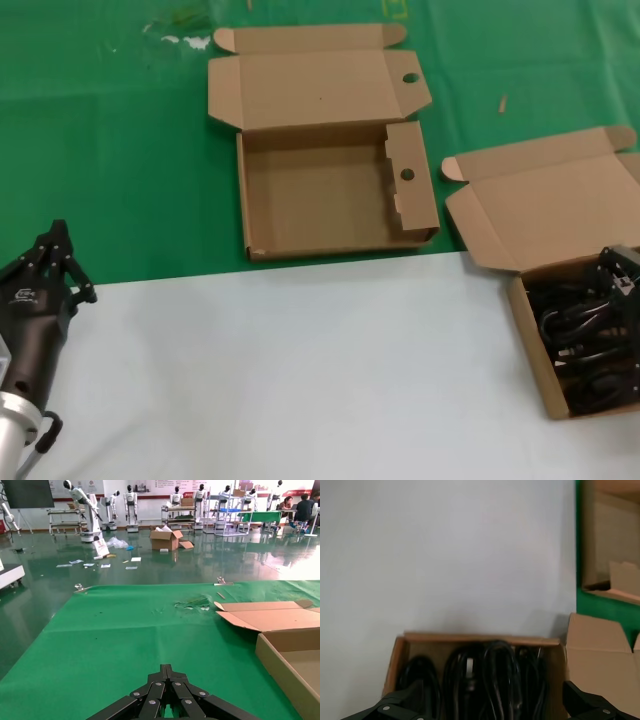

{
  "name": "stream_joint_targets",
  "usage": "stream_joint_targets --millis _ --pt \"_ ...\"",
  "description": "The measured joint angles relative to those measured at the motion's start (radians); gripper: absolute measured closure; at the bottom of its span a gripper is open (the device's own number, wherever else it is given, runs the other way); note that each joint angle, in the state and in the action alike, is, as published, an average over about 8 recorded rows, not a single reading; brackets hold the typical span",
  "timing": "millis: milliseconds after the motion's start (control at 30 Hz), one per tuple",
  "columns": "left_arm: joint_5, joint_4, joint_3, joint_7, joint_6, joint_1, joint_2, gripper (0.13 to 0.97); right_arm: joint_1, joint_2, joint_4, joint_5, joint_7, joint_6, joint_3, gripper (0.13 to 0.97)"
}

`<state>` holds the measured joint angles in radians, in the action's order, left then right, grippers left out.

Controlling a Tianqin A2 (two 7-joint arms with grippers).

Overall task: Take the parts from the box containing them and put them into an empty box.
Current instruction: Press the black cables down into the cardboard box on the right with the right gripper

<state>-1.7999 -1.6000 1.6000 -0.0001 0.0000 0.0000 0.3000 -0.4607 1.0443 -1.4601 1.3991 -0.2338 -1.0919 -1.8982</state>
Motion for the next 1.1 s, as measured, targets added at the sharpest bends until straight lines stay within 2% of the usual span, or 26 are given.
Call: stream_joint_targets --millis 267,367,533,667,933,967,1100 --pt "0.0 0.0 0.0 0.0 0.0 0.0 0.0 0.957 -0.157 -0.053 0.102 -0.092 -0.06 -0.079 -0.085 0.156" --pt "0.0 0.0 0.0 0.0 0.0 0.0 0.0 0.957 -0.201 -0.075 0.143 -0.117 -0.074 -0.087 -0.105 0.191" --pt "0.0 0.0 0.0 0.0 0.0 0.0 0.0 0.957 -0.251 -0.102 0.201 -0.14 -0.093 -0.097 -0.129 0.249" --pt "0.0 0.0 0.0 0.0 0.0 0.0 0.0 0.957 -0.271 -0.111 0.226 -0.146 -0.101 -0.106 -0.141 0.249" --pt "0.0 0.0 0.0 0.0 0.0 0.0 0.0 0.957 -0.274 -0.109 0.242 -0.139 -0.101 -0.109 -0.145 0.408" --pt "0.0 0.0 0.0 0.0 0.0 0.0 0.0 0.957 -0.273 -0.109 0.244 -0.137 -0.103 -0.108 -0.144 0.408" --pt "0.0 0.0 0.0 0.0 0.0 0.0 0.0 0.957 -0.269 -0.109 0.251 -0.127 -0.113 -0.102 -0.142 0.516"
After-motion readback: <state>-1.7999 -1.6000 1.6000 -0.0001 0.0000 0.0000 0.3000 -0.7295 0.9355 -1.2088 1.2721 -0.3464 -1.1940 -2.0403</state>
